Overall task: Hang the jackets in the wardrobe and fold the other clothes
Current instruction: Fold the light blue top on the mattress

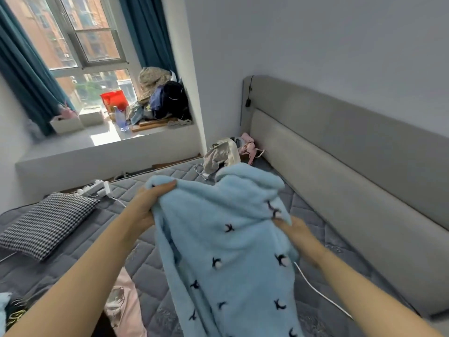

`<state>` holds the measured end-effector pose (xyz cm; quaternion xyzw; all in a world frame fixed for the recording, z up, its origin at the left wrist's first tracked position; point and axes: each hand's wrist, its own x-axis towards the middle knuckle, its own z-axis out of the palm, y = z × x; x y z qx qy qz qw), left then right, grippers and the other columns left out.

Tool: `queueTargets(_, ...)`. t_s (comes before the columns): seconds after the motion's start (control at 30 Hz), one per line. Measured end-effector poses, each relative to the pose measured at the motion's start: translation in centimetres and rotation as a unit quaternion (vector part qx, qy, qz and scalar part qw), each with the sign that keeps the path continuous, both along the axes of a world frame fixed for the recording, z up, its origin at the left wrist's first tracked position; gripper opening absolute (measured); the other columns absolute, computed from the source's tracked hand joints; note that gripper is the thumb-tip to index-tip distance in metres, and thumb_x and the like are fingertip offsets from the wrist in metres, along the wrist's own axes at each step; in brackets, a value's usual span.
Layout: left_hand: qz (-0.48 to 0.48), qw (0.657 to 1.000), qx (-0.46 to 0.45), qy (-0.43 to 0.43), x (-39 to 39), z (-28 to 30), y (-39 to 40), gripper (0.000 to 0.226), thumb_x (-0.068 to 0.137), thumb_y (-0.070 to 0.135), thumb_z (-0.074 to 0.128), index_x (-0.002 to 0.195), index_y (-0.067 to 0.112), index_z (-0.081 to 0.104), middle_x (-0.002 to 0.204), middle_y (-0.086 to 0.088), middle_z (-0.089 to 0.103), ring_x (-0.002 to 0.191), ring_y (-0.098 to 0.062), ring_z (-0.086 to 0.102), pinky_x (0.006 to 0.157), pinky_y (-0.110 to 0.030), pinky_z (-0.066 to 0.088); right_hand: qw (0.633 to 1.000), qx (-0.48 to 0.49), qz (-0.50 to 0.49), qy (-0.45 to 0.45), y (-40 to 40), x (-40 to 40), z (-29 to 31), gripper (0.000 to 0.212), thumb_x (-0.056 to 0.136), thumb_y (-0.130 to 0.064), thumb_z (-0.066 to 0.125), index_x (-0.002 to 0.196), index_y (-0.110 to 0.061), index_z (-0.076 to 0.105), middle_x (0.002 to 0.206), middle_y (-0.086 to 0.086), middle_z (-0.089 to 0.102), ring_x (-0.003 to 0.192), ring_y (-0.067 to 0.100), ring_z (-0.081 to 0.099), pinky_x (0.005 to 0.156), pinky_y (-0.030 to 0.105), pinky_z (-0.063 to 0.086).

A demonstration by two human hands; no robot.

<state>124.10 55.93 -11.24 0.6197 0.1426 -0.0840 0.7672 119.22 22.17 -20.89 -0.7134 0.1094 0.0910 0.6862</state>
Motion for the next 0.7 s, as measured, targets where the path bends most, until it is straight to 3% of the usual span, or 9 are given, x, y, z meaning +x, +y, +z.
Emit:
queueTargets(0.1, -0.182, 0.975, 0.076, 0.098, 0.1, -2.3, 1.1, 0.07, 0.063, 0.029, 0.089, 0.124, 0.005, 0.065, 0.117, -0.021, 0.069, 0.099, -0.033, 0.07, 0.078, -0.04, 0.059, 0.996, -0.05, -0.048, -0.06, -2.0, 0.0, 4.3, 0.042, 0.091, -0.044, 0.061, 0.101, -0.005, 0.071, 0.098, 0.013, 0.075, 0.093, 0.025, 0.071, 0.085, 0.042, 0.057)
queueTargets(0.13, -0.28, 0.947, 0.085, 0.137, 0.0, -2.8, 0.7, 0.065, 0.066, 0.03, 0.087, 0.123, 0.007, 0.067, 0.122, -0.022, 0.066, 0.104, -0.035, 0.068, 0.079, -0.041, 0.059, 0.993, -0.076, -0.05, -0.08, -2.5, -0.4, 5.5, 0.043, 0.091, -0.048, 0.059, 0.098, -0.007, 0.073, 0.097, 0.015, 0.074, 0.091, 0.025, 0.071, 0.085, 0.042, 0.056)
queueTargets(0.2, -0.433, 0.884, 0.068, 0.16, -0.1, -3.8, -1.2, 0.05, 0.081, 0.028, 0.077, 0.126, 0.011, 0.065, 0.132, -0.021, 0.06, 0.118, -0.038, 0.061, 0.088, -0.042, 0.055, 0.99, -0.094, -0.035, -0.099, -3.6, -1.7, 7.1, 0.033, 0.092, -0.047, 0.058, 0.084, -0.021, 0.075, 0.091, 0.007, 0.076, 0.082, 0.014, 0.072, 0.072, 0.029, 0.059)
queueTargets(0.27, -0.496, 0.855, 0.043, 0.149, -0.3, -5.2, -4.3, 0.048, 0.086, 0.031, 0.074, 0.13, 0.015, 0.062, 0.136, -0.018, 0.058, 0.124, -0.038, 0.056, 0.092, -0.042, 0.053, 0.991, -0.089, -0.026, -0.097, -4.9, -3.5, 7.4, 0.024, 0.093, -0.042, 0.059, 0.085, -0.025, 0.074, 0.094, 0.0, 0.076, 0.084, 0.012, 0.072, 0.072, 0.024, 0.058)
queueTargets(0.37, -0.521, 0.84, 0.072, 0.133, -1.5, -7.0, -10.3, 0.059, 0.082, 0.046, 0.075, 0.128, 0.011, 0.063, 0.134, -0.018, 0.06, 0.123, -0.035, 0.058, 0.094, -0.041, 0.053, 0.991, -0.087, -0.06, -0.088, -7.9, -6.5, 6.3, 0.029, 0.093, -0.036, 0.062, 0.101, -0.01, 0.071, 0.105, 0.011, 0.074, 0.096, 0.024, 0.07, 0.086, 0.041, 0.057)
queueTargets(0.47, -0.495, 0.854, 0.115, 0.114, -2.2, -7.4, -15.0, 0.067, 0.076, 0.05, 0.079, 0.126, 0.009, 0.063, 0.125, -0.017, 0.066, 0.115, -0.036, 0.064, 0.095, -0.047, 0.053, 0.985, -0.138, -0.073, -0.068, -11.2, -9.6, 5.8, 0.034, 0.092, -0.033, 0.065, 0.114, -0.007, 0.066, 0.113, 0.014, 0.07, 0.106, 0.032, 0.066, 0.095, 0.051, 0.051)
queueTargets(0.53, -0.461, 0.877, 0.111, 0.074, -2.0, -6.7, -17.1, 0.061, 0.075, 0.049, 0.08, 0.121, 0.011, 0.066, 0.119, -0.017, 0.069, 0.107, -0.036, 0.067, 0.089, -0.046, 0.055, 0.972, -0.217, -0.061, -0.06, -13.1, -11.6, 6.0, 0.031, 0.09, -0.03, 0.069, 0.113, -0.009, 0.065, 0.112, 0.012, 0.07, 0.104, 0.026, 0.066, 0.094, 0.044, 0.052)
queueTargets(0.63, -0.431, 0.897, 0.089, -0.033, -1.8, -4.2, -19.4, 0.035, 0.074, 0.041, 0.078, 0.099, 0.018, 0.077, 0.109, -0.014, 0.073, 0.092, -0.028, 0.073, 0.068, -0.033, 0.059, 0.953, -0.291, -0.067, -0.058, -15.3, -14.6, 6.4, 0.033, 0.082, -0.03, 0.077, 0.106, -0.01, 0.065, 0.104, 0.01, 0.07, 0.086, 0.009, 0.063, 0.075, 0.022, 0.048)
queueTargets(0.7, -0.437, 0.89, 0.079, -0.1, -2.1, -1.7, -20.9, 0.024, 0.076, 0.036, 0.075, 0.094, 0.02, 0.078, 0.103, -0.013, 0.075, 0.087, -0.025, 0.074, 0.065, -0.029, 0.059, 0.95, -0.297, -0.076, -0.062, -16.1, -16.1, 6.6, 0.034, 0.079, -0.034, 0.079, 0.106, -0.016, 0.066, 0.101, 0.002, 0.072, 0.088, 0.008, 0.066, 0.075, 0.023, 0.051)
